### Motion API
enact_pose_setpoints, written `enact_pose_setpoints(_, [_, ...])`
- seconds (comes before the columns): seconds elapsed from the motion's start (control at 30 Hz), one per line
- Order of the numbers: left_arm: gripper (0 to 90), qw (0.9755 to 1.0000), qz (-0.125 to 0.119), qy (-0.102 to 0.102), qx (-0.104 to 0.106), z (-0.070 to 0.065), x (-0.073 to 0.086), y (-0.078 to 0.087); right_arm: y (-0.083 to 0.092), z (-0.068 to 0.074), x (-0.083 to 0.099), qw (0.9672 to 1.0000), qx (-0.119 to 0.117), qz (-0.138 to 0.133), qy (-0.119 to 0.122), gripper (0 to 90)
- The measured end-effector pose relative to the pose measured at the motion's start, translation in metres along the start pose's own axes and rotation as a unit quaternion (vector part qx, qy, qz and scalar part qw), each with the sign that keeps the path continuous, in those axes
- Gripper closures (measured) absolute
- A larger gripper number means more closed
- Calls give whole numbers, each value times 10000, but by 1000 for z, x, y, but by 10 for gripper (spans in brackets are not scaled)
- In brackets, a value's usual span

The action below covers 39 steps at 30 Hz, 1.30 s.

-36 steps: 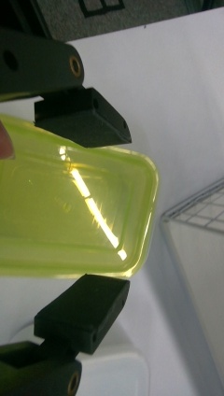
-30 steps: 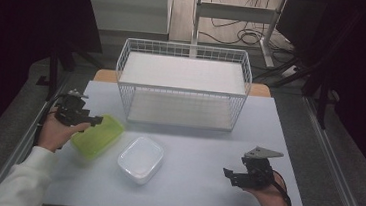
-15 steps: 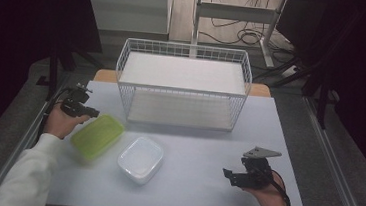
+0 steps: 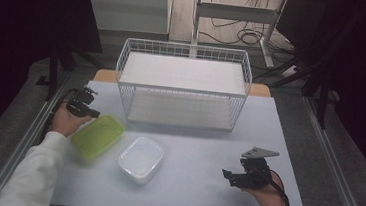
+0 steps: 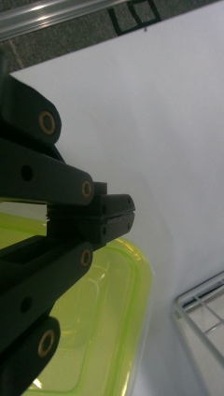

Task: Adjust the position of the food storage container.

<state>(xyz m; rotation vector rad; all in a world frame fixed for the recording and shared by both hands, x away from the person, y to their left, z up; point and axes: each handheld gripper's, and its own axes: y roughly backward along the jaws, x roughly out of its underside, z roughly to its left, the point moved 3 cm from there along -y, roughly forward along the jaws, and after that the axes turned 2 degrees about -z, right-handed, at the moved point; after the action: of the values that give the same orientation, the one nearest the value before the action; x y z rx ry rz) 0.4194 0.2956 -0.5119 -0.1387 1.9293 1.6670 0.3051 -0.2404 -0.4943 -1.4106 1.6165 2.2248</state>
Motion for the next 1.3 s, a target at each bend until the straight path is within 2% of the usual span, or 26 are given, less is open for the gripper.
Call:
enact_pose_setpoints(0.2, [900,9996,-55,-172,200,-13,-1,0,-3,1,0,10000,-19,52,26,213])
enact_pose_setpoints(0.4, [899,9991,-92,-275,316,-27,-2,-2,-4,1,0,9999,-44,80,58,213])
enact_pose_setpoints(0.5, [900,9988,-121,-345,311,-31,-3,-3,-5,2,0,9999,-56,111,44,213])
enact_pose_setpoints(0.6, [900,9991,-214,-321,202,-27,-1,4,-5,1,1,9999,-55,109,53,213])
enact_pose_setpoints(0.63, [900,9991,-214,-321,202,-27,-1,4,-5,1,1,9999,-56,105,56,213])
enact_pose_setpoints(0.7, [900,9987,-362,-264,247,-24,2,15,-5,1,1,9999,-55,95,50,213])
enact_pose_setpoints(0.73, [900,9984,-425,-261,278,-23,5,22,-4,1,0,9999,-58,83,42,213])
enact_pose_setpoints(0.77, [900,9976,-535,-296,333,-23,15,36,-3,1,0,9999,-63,74,56,213])
enact_pose_setpoints(0.8, [900,9976,-535,-296,333,-23,15,36,-3,1,0,9999,-74,68,52,213])
enact_pose_setpoints(0.83, [900,9968,-602,-338,407,-26,28,49,-3,2,0,9999,-72,67,35,213])
enact_pose_setpoints(0.87, [900,9964,-622,-380,437,-28,36,55,-2,2,0,9999,-70,69,40,213])
enact_pose_setpoints(0.9, [900,9964,-622,-380,437,-28,36,55,-2,2,0,9999,-72,67,40,213])
enact_pose_setpoints(0.97, [900,9957,-641,-445,503,-33,52,64,-2,2,0,9999,-69,62,43,213])
enact_pose_setpoints(1.0, [900,9950,-629,-506,591,-40,68,70,-2,3,-1,9999,-81,63,19,213])
enact_pose_setpoints(1.03, [900,9950,-629,-506,591,-40,68,70,-1,4,-2,9999,-94,75,-3,213])
enact_pose_setpoints(1.17, [900,9934,-470,-694,784,-61,93,72,-2,6,-5,9999,-121,66,37,213])
enact_pose_setpoints(1.3, [900,9915,-269,-905,893,-80,108,65,-5,7,-6,9998,-159,73,86,213])
